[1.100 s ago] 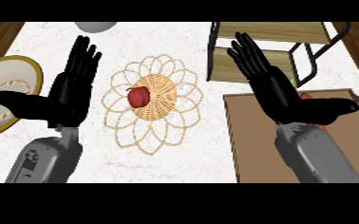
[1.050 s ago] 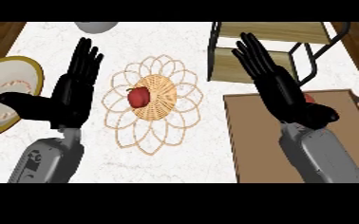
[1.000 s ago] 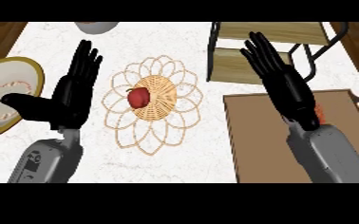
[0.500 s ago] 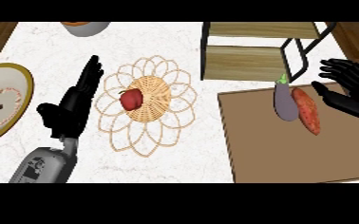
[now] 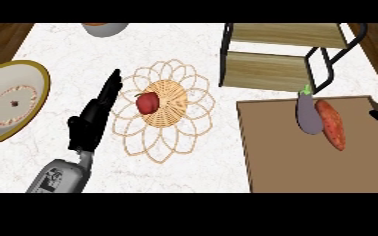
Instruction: Pick the sweet potato from the tray and place it in the tiered shelf
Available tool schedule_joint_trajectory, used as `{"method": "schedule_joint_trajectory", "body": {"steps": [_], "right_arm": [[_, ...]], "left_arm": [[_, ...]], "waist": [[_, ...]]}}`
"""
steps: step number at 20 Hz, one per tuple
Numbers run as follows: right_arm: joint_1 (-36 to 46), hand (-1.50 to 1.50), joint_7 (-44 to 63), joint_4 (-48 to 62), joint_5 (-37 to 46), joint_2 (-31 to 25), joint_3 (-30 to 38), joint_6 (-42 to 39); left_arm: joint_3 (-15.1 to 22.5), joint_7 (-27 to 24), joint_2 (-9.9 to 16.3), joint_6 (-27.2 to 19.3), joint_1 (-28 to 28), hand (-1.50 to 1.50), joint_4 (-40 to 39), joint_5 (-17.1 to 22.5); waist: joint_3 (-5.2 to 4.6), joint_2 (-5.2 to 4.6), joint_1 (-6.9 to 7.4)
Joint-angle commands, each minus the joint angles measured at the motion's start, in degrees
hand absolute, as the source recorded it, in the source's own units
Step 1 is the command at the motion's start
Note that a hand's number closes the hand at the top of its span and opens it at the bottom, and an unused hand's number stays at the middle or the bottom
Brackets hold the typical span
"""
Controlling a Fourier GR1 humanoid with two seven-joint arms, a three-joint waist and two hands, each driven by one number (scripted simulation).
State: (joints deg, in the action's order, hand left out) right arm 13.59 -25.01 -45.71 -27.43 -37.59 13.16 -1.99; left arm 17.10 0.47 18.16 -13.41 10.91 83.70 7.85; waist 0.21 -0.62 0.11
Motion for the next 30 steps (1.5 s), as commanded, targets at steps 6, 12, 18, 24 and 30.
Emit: {"method": "schedule_joint_trajectory", "body": {"steps": [6, 12, 18, 24, 30], "right_arm": [[3.8, -1.5, 4.2, 1.3, 8.9, -10.4, -7.9, -14.1], [4.7, -1.5, 12.8, -3.8, 12.7, -15.8, -11.2, -18.1], [8.2, -1.5, 23.1, -14.2, 18.4, -24.1, -17.8, -24.8], [5.1, -1.5, 31.7, -22.4, 21.9, -22.8, -18.9, -24.3], [-0.5, -1.5, 40.9, -35.8, 22.1, -19.9, -15.1, -22.3]], "left_arm": [[-0.6, 1.7, -0.7, 1.3, 0.7, 0.0, -0.5, -0.6], [-1.8, 2.7, -0.4, 2.2, 0.8, 0.0, 0.4, -1.0], [-1.8, -0.1, -2.1, 0.9, 2.3, 0.0, -3.2, -3.0], [-3.4, 0.6, -2.1, 3.2, 1.0, 0.0, -2.5, -2.5], [-6.7, -1.9, -3.2, 5.9, 3.5, 0.0, -8.0, -3.0]], "waist": [[-0.22, 0.54, 0.46], [-0.26, 0.71, 0.19], [-0.42, 0.71, -0.26], [-0.26, 0.74, -0.25], [-0.25, 0.71, -0.73]]}}
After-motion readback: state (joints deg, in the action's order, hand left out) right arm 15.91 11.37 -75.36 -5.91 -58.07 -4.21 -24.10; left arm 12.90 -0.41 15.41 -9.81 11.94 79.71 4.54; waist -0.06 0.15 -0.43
